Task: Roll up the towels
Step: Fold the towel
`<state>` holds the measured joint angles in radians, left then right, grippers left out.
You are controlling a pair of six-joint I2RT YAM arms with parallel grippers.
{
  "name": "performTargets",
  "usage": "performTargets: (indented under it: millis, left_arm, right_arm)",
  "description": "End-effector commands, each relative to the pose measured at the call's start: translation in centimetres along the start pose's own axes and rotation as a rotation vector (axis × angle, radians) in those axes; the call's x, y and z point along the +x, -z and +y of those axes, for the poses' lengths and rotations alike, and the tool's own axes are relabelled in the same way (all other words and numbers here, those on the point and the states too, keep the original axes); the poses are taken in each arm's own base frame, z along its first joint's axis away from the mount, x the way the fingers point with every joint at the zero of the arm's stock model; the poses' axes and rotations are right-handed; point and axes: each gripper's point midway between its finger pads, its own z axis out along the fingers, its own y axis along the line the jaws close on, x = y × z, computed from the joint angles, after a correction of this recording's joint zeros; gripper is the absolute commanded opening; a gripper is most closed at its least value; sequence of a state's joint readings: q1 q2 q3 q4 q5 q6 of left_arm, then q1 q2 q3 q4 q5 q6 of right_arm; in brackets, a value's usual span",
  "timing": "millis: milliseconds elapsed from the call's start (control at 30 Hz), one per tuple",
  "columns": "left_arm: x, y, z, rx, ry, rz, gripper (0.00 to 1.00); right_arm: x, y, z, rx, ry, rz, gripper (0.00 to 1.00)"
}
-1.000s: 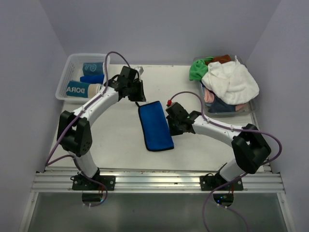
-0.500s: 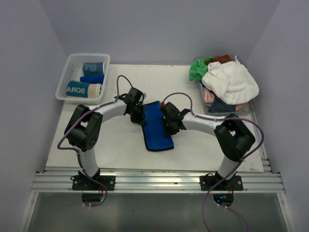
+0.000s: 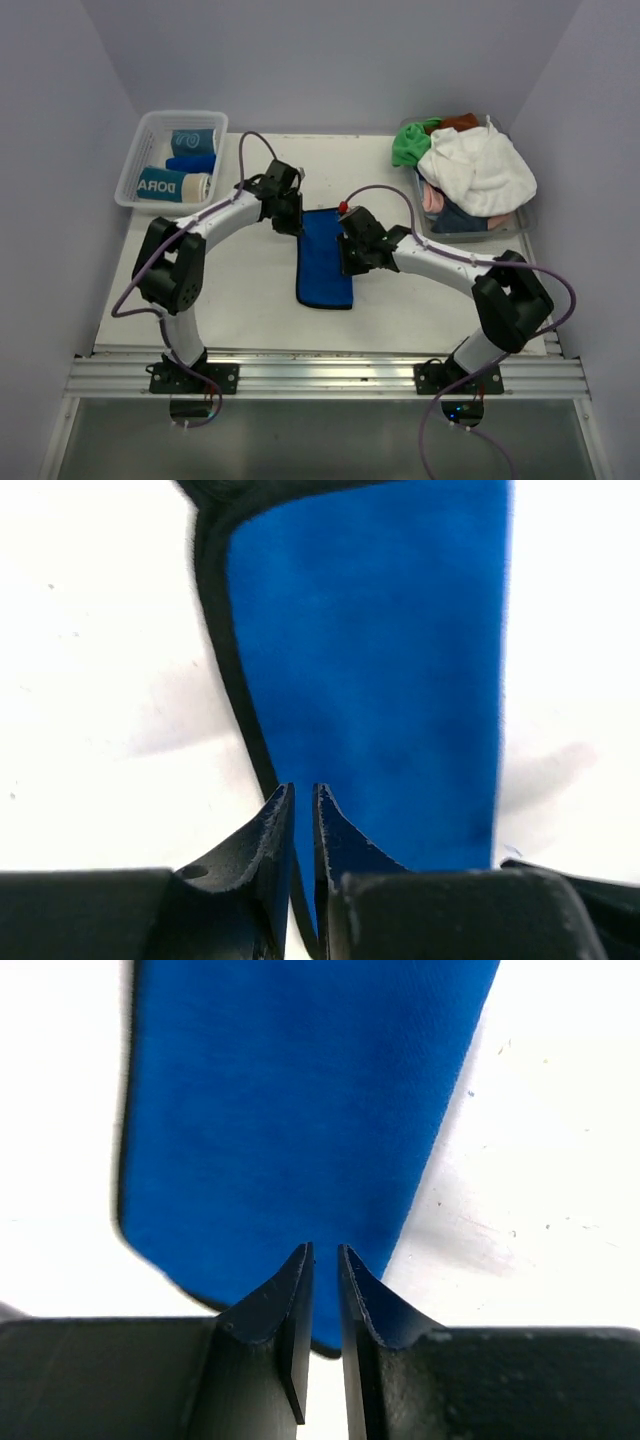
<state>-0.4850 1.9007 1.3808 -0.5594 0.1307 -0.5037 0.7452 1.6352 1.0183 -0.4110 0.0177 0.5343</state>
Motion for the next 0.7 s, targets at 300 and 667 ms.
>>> performTargets:
  millis: [300,667]
  left_arm:
    - [10.7,5.4,-0.9,0.099,0.104,0.059,0.41]
    - [15.6,3.3,-0.4,0.185,0.233,0.117,0.55]
  right_arm:
    - [3.7,3.5,-0.7,-0.055,-0.105,0.007,0.46]
    - [6.4,1.9,0.5,-0.152,-0.166,0.081,0.51]
